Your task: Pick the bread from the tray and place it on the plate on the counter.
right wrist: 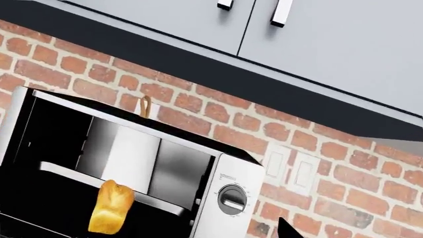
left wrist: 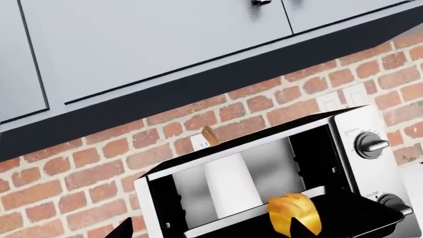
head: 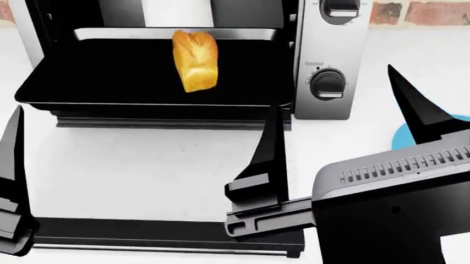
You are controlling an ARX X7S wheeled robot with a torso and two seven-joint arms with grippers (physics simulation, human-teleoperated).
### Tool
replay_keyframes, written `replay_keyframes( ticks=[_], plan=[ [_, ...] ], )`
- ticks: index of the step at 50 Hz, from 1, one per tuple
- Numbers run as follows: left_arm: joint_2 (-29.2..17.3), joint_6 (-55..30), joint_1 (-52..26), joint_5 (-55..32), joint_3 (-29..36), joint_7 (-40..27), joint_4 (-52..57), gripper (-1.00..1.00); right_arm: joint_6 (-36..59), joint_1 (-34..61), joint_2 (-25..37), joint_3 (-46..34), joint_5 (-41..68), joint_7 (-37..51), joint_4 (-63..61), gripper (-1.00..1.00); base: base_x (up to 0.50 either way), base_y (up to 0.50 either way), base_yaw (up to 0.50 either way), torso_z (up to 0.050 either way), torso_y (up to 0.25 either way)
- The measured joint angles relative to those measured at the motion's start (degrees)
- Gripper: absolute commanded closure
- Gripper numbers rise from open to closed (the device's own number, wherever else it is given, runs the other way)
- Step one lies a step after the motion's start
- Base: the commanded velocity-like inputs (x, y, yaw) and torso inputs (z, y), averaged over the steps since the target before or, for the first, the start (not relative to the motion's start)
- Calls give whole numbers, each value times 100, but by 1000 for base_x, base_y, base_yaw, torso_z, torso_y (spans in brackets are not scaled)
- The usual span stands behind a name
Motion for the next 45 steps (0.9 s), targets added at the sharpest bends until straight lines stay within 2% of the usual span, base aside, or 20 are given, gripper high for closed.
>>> replay_keyframes(
  ticks=[7, 23, 45],
  plan=[
    [14, -10, -5, 14, 71, -27, -2, -100, -132, -130, 47, 11, -105, -93, 16, -100, 140, 11, 0, 45, 42],
    [58, -18, 62, 87, 194, -163, -97, -100, -699, -531, 27, 153, -367, -814, 452, -100, 0, 0, 0, 0, 0],
    [72, 17, 197, 197, 318, -163, -143, -100, -507, 111, -101, -105, 454, -1337, 1195, -100, 0, 0, 0, 0, 0]
  ],
)
